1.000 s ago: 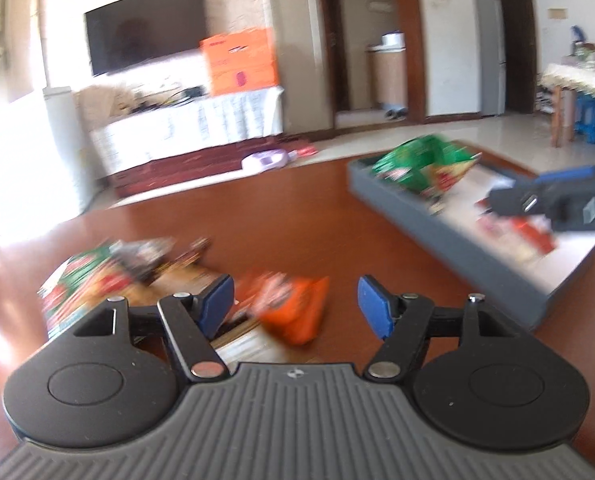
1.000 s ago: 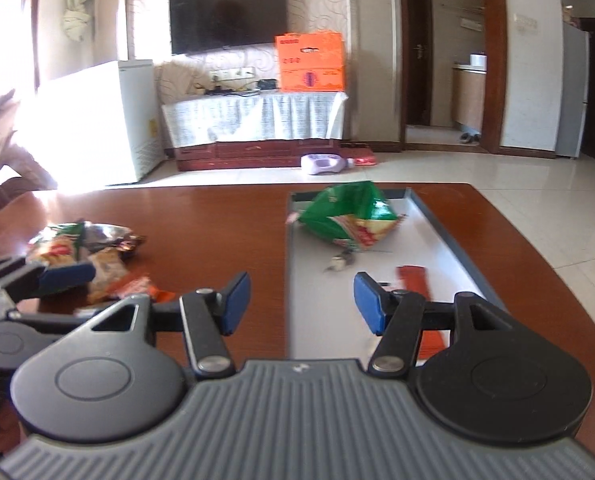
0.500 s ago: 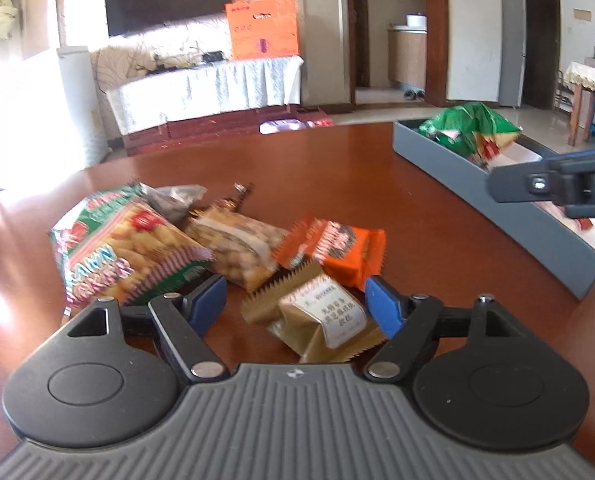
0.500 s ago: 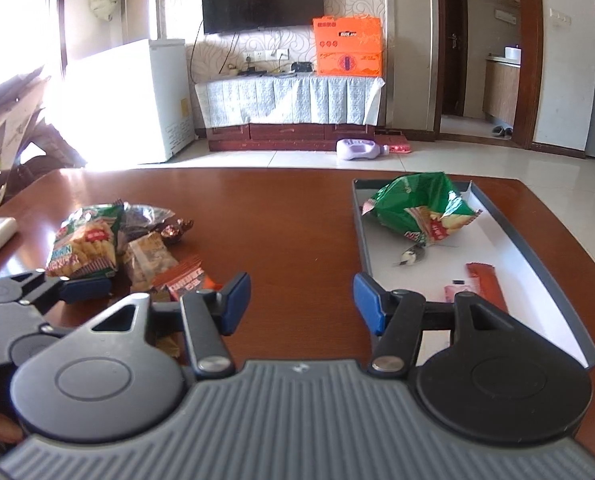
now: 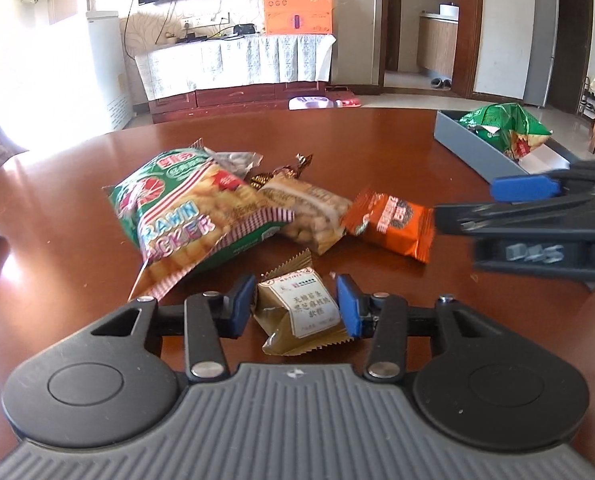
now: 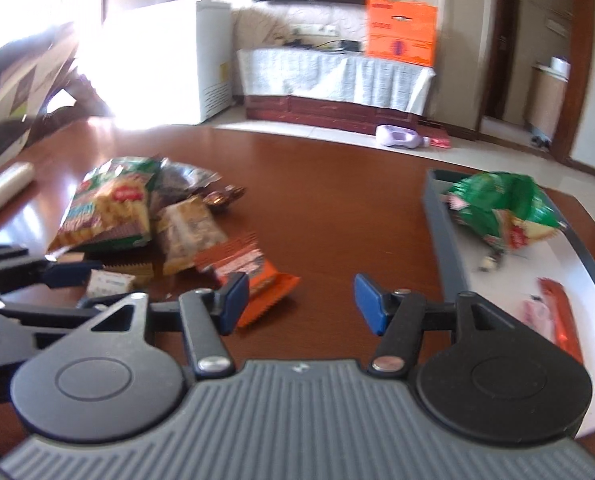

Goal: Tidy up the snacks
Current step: 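Grasp the beige wrapped pastry with the left gripper while the right grasps the orange packet, then carry the orange packet with the right gripper over the tray while the left holds the pastry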

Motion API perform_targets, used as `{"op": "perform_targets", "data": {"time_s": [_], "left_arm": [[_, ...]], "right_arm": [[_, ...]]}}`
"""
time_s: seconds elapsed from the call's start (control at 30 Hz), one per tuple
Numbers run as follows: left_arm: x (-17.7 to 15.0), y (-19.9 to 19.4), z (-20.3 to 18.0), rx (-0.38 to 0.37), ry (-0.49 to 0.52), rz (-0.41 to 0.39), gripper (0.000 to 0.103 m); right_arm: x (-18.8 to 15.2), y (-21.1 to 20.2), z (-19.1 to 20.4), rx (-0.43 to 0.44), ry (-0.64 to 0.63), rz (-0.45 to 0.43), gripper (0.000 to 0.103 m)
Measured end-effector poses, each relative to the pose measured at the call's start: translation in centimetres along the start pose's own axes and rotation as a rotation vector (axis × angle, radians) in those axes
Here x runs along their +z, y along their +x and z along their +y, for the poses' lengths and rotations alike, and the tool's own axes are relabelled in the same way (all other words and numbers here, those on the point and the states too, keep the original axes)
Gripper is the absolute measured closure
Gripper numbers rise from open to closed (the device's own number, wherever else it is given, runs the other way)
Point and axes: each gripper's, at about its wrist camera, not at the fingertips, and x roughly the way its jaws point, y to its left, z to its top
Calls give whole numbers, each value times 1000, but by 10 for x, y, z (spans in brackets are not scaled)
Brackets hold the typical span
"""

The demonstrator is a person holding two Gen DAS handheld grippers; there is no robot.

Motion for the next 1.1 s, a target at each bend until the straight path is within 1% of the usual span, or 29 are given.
{"op": "perform_targets", "data": {"time_s": [0.03, 0.17, 0.33, 0.4, 0.47, 0.5, 0.53, 0.63, 0.83, 0.9, 0.97, 1.1], "left_arm": [[-2, -2, 1, -4, 0, -1, 52], [-5, -3, 1, -8, 14, -10, 52], [-6, -3, 4, -23, -1, -7, 52], [-8, -3, 5, -29, -2, -8, 52], [-8, -2, 6, -35, -2, -9, 51], [-8, -2, 6, -36, -4, -10, 51], [-8, -1, 6, -36, -3, -12, 51], [-7, 0, 5, -31, -4, -14, 51], [-9, 6, -1, -7, -4, 3, 50], [-10, 8, -4, 5, 13, 1, 48], [-11, 9, -5, 1, 11, -3, 48], [-13, 10, -5, -3, 4, -10, 52]], "right_arm": [[1, 4, 6, 2, -22, 1, 33], [4, 17, 21, 26, -72, 12, 32], [7, 37, 31, 21, -124, 42, 32], [7, 45, 30, 26, -119, 63, 32], [8, 48, 24, 38, -79, 80, 34], [9, 48, 21, 46, -58, 87, 39], [9, 47, 19, 51, -44, 93, 41], [6, 39, 15, 47, -45, 104, 43], [-2, 23, 12, 46, -15, 109, 45], [-3, 18, 14, 47, -17, 109, 46], [-4, 13, 15, 49, -15, 104, 46], [-3, 5, 17, 56, 5, 88, 46]]}}
